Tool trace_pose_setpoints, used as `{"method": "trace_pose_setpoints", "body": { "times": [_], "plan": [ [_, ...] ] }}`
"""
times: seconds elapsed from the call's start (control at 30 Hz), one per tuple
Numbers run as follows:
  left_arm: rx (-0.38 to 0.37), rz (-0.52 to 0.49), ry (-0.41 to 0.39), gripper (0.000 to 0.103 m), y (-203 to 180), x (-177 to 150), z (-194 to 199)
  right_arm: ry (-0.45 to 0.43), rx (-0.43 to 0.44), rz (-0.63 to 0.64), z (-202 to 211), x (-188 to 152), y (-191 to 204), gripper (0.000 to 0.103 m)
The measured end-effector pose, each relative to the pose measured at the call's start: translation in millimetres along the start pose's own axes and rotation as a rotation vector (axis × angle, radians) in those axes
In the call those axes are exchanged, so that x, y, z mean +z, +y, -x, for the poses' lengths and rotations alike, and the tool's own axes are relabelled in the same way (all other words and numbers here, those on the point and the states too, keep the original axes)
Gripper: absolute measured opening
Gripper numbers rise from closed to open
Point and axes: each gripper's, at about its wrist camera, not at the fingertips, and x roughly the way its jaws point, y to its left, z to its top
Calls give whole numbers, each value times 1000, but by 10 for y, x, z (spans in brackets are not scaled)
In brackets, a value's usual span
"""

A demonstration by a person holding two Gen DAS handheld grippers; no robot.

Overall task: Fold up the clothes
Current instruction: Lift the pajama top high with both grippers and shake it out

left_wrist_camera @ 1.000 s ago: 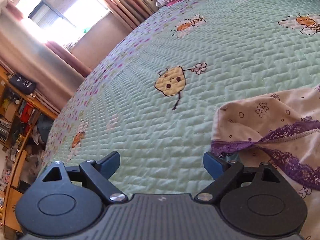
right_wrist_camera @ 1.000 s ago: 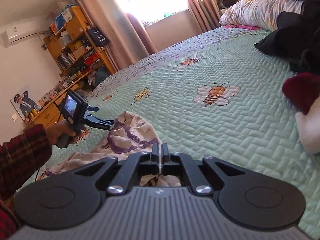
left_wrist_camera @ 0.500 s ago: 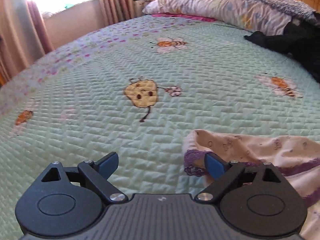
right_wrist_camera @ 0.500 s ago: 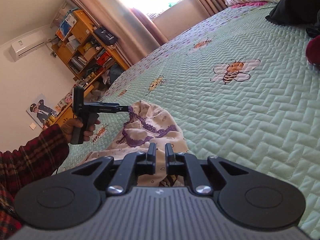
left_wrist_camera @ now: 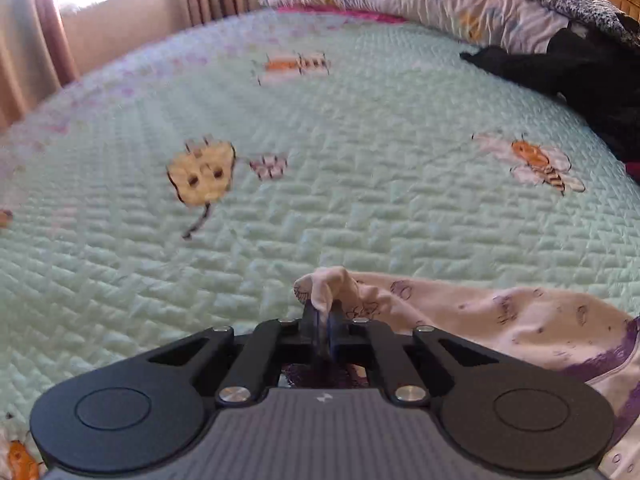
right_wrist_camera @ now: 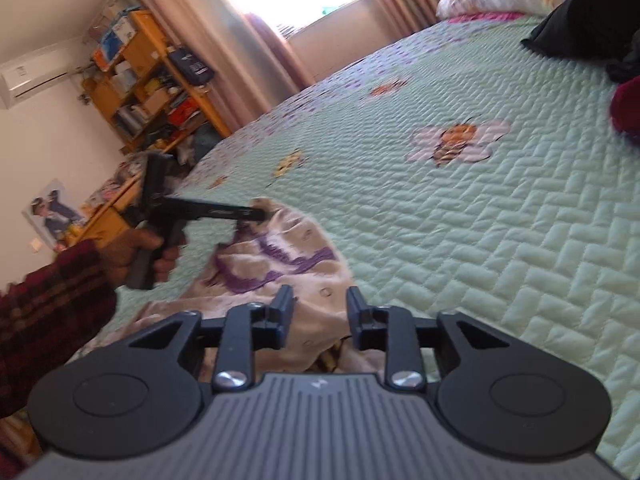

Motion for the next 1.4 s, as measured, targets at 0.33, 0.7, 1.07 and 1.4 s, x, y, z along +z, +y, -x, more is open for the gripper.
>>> {"method": "trace_pose_setpoints", "body": {
  "times": [0.33, 0.7, 1.07, 1.4],
  "plan": [
    [217, 112, -195, 5, 16, -235, 1615, 33, 11, -11, -236, 29, 173, 60],
    [292, 335, -221, 5, 287, -662, 2344, 25, -105, 248, -478, -81, 910, 12],
    [654, 488, -690, 5, 411, -686, 5297, -515, 66, 774, 899, 760, 3108, 13],
    [886, 299, -844, 5, -69, 119, 6982, -642, 273, 752, 1756, 1819, 3899, 13]
  ]
}}
